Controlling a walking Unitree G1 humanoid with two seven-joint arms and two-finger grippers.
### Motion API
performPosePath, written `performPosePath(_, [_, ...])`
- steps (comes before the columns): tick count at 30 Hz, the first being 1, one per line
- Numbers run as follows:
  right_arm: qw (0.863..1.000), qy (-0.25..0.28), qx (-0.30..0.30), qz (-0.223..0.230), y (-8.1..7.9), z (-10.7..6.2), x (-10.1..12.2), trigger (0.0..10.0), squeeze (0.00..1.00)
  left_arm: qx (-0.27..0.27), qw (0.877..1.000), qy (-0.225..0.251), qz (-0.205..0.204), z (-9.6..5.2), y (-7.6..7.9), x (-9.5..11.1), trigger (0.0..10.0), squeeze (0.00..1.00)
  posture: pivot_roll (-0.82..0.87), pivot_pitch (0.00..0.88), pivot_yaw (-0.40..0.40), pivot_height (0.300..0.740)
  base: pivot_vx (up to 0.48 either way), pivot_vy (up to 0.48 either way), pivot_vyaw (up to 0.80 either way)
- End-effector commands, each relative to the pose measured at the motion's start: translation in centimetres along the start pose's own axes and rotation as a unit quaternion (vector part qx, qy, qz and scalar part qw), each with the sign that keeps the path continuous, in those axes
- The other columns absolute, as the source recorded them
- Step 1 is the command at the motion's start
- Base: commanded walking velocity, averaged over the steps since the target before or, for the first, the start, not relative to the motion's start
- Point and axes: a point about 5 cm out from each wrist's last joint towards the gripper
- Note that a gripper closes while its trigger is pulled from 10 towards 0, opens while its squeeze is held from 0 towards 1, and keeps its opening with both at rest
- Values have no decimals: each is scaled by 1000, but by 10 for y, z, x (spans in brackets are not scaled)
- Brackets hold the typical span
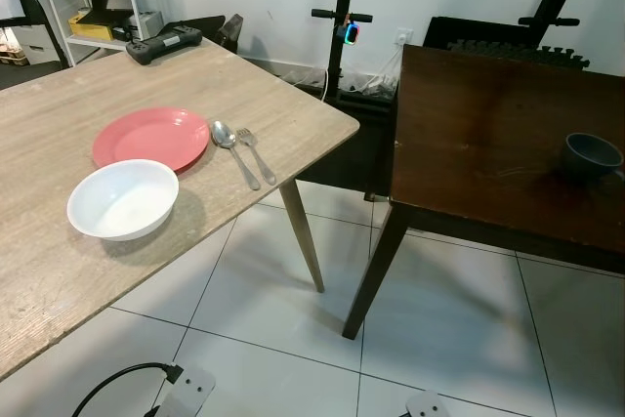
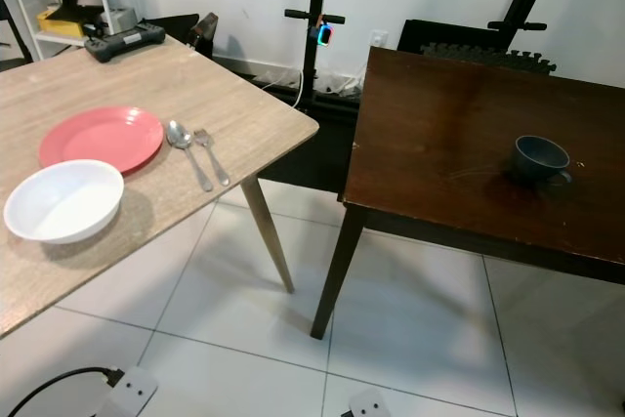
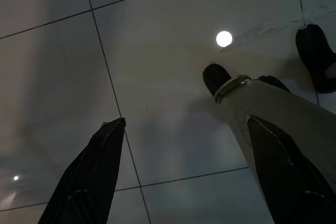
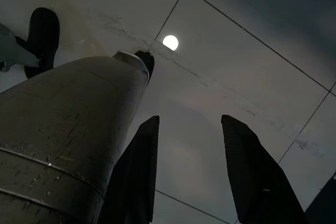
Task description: Setting the table
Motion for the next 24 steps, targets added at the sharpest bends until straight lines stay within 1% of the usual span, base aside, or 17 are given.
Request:
performPosePath(1, [1000, -7, -3, 8, 0, -1, -6, 10000, 0, -7, 1000, -16, 1, -2, 3, -9, 10000, 0, -29, 28, 51, 740, 0, 0, 0])
performPosePath(24, [1000, -14, -3, 8, 0, -2, -9, 10000, 0, -7, 1000, -16, 1, -2, 3, -9, 10000, 0, -29, 28, 49, 740, 0, 0, 0])
Point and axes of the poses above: a point about 5 cm out from each wrist's last joint towards the gripper, its own z axis pointing out of the wrist towards the gripper, its own x axis along the axis of the wrist's last joint, y = z × x, and after that the axes turned 3 degrees about z, right-handed
